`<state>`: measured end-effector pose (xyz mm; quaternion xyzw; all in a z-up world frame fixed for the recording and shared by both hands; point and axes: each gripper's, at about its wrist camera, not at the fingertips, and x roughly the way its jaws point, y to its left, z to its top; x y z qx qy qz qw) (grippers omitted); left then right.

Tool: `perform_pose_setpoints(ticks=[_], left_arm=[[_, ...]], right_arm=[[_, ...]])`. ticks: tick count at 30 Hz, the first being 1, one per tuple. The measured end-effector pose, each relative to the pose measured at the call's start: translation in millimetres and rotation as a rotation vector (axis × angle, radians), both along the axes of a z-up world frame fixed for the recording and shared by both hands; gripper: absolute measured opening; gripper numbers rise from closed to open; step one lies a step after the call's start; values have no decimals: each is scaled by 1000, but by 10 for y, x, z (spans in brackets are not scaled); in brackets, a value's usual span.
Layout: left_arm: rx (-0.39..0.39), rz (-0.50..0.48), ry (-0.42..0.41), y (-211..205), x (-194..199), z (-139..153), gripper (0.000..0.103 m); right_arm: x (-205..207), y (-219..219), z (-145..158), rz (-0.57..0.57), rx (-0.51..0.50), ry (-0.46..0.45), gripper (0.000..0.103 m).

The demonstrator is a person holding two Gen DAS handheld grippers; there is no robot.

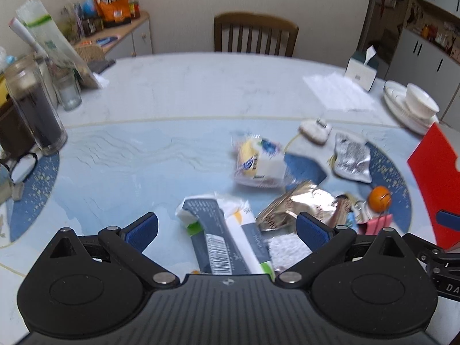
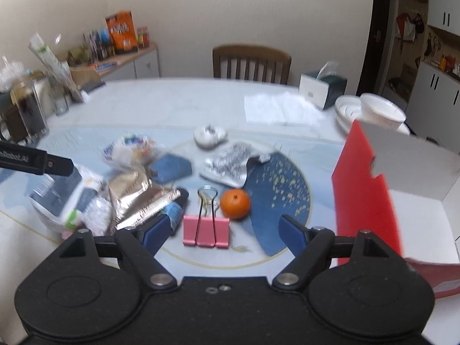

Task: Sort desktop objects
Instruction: 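Move both tools toward the pink binder clip and toothpaste box on the mat, then grasp the toothpaste box with the left tool while the right tool grasps the pink binder clip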

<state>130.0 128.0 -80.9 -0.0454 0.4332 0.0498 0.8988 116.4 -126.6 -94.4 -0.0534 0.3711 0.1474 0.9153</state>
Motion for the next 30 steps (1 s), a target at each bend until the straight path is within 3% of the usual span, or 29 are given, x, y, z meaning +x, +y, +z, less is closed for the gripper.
perform_pose_setpoints(ticks=[10,16,23,27,30], left_arm=[[-22,-23,96,153,153,-284,97],[-45,-41,126,226,203,-363,87],[-87,-62,138,262,262,-417,68],[-108,-63,143,298,262,-440,59],[-132,-60,142,331,252,-450,51]], right_arm=[[265,211,-327,9,-73,77,81],[358,254,-410,-4,-76,105,80],[435,284,-426,-10,-70,115,78],[469,277,-453,-14,-56,147,59],[481,267,-464,-25,-47,161,57]])
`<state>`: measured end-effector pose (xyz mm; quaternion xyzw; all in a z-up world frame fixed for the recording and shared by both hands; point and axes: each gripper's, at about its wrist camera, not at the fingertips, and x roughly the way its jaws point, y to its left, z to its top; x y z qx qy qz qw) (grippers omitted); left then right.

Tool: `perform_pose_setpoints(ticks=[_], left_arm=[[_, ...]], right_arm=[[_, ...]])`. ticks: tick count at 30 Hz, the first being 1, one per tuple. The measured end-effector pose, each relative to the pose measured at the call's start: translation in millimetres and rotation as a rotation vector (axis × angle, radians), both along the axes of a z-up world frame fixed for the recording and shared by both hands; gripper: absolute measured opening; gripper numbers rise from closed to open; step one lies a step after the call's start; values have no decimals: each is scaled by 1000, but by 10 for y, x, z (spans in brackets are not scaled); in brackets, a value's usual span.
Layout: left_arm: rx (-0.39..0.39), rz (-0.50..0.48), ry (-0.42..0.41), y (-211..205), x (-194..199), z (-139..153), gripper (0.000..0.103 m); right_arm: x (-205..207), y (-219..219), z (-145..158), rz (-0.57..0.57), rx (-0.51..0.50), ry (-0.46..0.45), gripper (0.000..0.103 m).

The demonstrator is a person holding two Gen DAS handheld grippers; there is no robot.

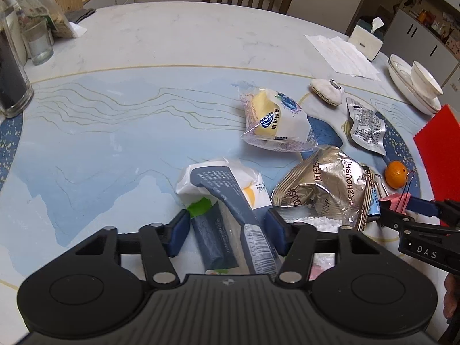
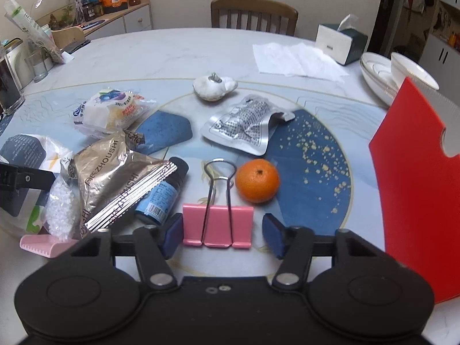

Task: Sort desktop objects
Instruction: 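Grasp the toothpaste box with the left tool while the right tool grasps the pink binder clip, then carry the toothpaste box and binder clip with both tools into the red box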

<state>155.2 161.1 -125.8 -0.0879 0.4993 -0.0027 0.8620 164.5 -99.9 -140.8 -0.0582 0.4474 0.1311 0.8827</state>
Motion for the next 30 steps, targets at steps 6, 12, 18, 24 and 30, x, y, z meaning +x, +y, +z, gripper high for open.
perform_pose_setpoints(ticks=[6,12,18,24,30], left_arm=[[-23,5,-13,51,-25,28,42],[-59,2,-18,103,-77,48,29],[-79,-8,-37,141,-146,90,20],[-101,-10,-66,175,-234,191,18],[-120,-20,-106,175,-306,340,18]], right_arm=[[-4,-5,20,-18,-3,8,48],[-50,-24,92,-34,-2,-2,48],[-146,-30,217,-42,5,-23,48],[-263,-55,355,-45,26,-42,48],[-372,-94,465,-56,37,-53,48]])
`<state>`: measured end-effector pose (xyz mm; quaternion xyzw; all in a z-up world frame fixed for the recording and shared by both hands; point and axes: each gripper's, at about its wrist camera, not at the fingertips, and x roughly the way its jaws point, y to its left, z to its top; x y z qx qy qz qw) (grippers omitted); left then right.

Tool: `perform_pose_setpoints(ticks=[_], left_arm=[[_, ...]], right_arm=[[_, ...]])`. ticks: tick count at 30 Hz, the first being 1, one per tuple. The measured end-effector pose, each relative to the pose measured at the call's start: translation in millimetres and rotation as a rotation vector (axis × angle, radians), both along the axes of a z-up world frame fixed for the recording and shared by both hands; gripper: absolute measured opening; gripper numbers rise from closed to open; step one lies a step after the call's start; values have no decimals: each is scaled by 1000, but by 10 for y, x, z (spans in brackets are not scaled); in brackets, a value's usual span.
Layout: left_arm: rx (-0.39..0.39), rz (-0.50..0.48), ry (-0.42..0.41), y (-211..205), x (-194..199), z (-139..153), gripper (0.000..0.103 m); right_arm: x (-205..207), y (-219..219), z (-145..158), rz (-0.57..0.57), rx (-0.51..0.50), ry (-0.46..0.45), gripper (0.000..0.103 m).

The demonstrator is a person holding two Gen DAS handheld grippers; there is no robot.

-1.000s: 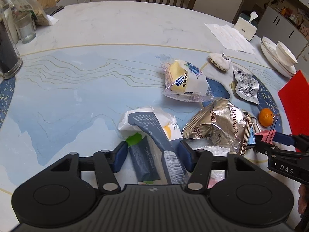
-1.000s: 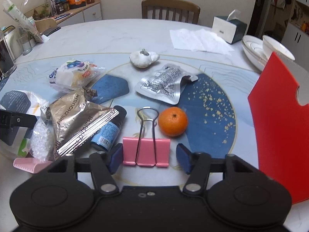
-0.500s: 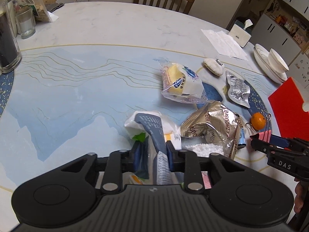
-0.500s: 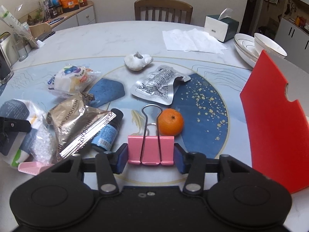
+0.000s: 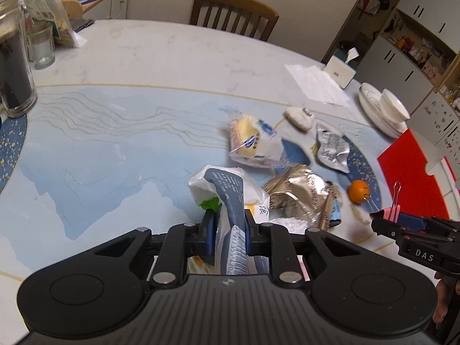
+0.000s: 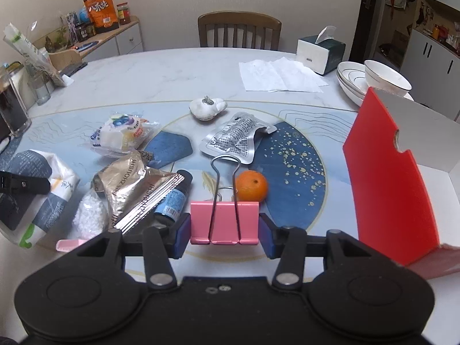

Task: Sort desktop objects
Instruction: 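Carry the toothpaste box and binder clip with both tools into the red box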

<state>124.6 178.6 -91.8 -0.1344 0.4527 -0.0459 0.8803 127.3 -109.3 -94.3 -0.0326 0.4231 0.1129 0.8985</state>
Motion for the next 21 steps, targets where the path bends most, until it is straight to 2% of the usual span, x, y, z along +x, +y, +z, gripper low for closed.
perform_pose_setpoints(ticks=[10,21], left_arm=[[-32,-75,-71,-217,-3,317,18],[-22,-136,-138,-655,-4,613,18]], right_arm=[[-216,-180,361,-25,39,-37,48],[-242,-587,712,-45,93,-103,48]])
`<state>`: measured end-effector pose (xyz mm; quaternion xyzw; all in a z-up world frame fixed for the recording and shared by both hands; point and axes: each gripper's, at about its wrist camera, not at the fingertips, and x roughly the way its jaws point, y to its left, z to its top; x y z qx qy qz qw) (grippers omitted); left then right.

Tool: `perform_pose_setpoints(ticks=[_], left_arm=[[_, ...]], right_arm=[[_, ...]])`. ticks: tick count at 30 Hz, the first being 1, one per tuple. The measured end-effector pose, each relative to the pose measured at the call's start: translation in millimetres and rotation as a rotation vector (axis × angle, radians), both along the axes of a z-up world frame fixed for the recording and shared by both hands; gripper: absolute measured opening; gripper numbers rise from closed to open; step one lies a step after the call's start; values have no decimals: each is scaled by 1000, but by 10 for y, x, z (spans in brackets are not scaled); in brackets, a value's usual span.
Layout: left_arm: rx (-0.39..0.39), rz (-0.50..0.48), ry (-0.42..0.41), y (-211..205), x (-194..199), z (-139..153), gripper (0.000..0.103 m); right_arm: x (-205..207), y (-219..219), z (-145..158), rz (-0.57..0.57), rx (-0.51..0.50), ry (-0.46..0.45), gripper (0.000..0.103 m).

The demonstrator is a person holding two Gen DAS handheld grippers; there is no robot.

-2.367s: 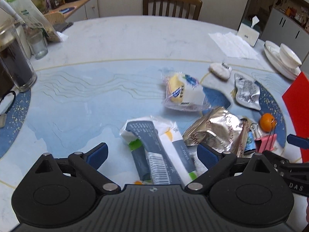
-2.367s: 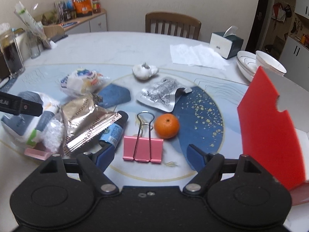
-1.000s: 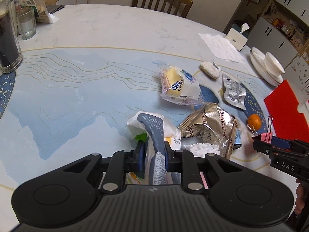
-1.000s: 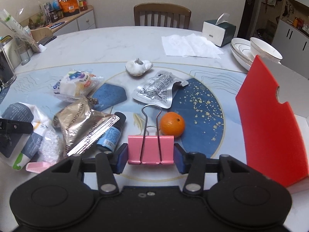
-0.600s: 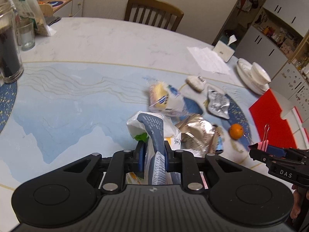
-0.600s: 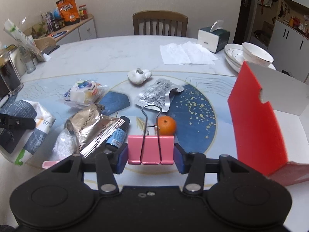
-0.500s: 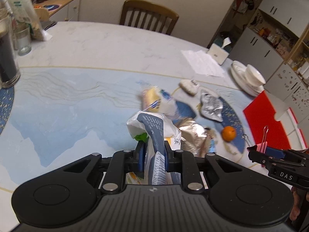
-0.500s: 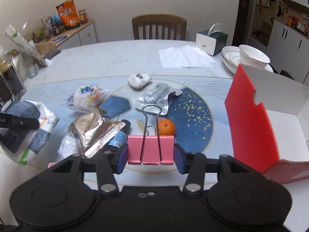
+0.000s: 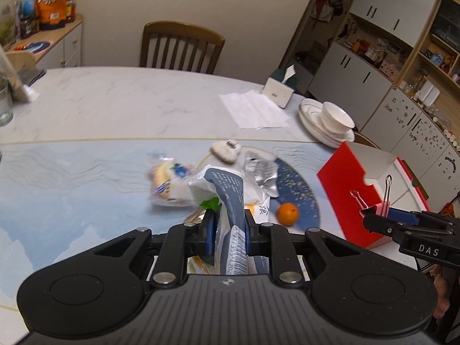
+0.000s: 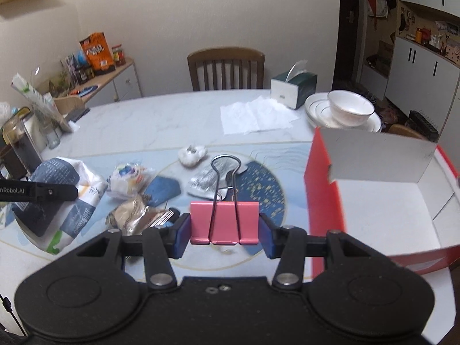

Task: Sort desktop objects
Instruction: 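Carry the toothpaste box and binder clip with both tools into the red box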

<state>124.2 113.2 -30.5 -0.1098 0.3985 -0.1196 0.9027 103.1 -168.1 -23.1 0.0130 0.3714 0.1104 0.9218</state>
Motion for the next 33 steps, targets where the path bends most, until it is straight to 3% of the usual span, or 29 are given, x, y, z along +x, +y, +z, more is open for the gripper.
perform_pose_setpoints(ticks=[12,33], left_arm=[[17,-62,-49,-874,106,237,18],[67,-246,-61,-2669,503,229,18]], right_arm=[[53,-746,155,-12,23,-33,48],[251,-2094,-51,-70,14,-6,48]])
